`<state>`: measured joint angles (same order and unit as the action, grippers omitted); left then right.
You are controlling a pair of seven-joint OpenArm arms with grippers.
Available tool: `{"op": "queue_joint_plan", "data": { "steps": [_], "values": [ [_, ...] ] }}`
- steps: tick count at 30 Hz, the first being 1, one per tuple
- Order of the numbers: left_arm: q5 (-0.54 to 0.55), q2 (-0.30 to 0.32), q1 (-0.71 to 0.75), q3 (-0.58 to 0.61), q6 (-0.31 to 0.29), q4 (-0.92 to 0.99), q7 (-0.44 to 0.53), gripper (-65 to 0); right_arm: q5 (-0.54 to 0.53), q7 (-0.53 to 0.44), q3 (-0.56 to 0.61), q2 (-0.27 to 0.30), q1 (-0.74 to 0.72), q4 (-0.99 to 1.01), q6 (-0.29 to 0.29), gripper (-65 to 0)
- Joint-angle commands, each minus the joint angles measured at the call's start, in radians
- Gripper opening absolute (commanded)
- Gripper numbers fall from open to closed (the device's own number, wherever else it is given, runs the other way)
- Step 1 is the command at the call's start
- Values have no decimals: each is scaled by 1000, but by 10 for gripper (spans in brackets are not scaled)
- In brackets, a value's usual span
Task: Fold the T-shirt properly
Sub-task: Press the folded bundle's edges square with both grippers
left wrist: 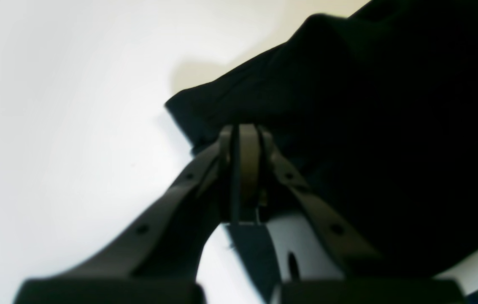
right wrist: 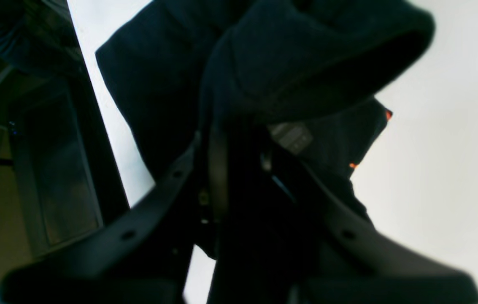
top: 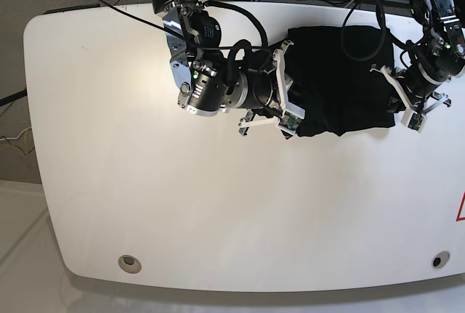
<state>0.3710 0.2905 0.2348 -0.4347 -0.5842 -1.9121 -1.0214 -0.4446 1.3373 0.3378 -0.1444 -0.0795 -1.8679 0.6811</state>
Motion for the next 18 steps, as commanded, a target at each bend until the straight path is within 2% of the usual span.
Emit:
{"op": "queue_joint_plan", "data": {
  "steps": [1,6,11,18],
  "values": [
    [-60,14,4,-5,2,-14,14,-650,-16,-23,1,-11,-16,-14,4,-650],
    [-181,9,24,-5,2,-14,14,-650,-15,-23,1,-8,-16,-12,4,-650],
    [-251,9,45,-5,2,-13,17,-650,-15,-23,1,-8,-16,-12,4,-650],
    [-292,-9,54,-5,2,30,20,-650,-15,-23,1,-7,-16,-11,4,-650]
  ]
}}
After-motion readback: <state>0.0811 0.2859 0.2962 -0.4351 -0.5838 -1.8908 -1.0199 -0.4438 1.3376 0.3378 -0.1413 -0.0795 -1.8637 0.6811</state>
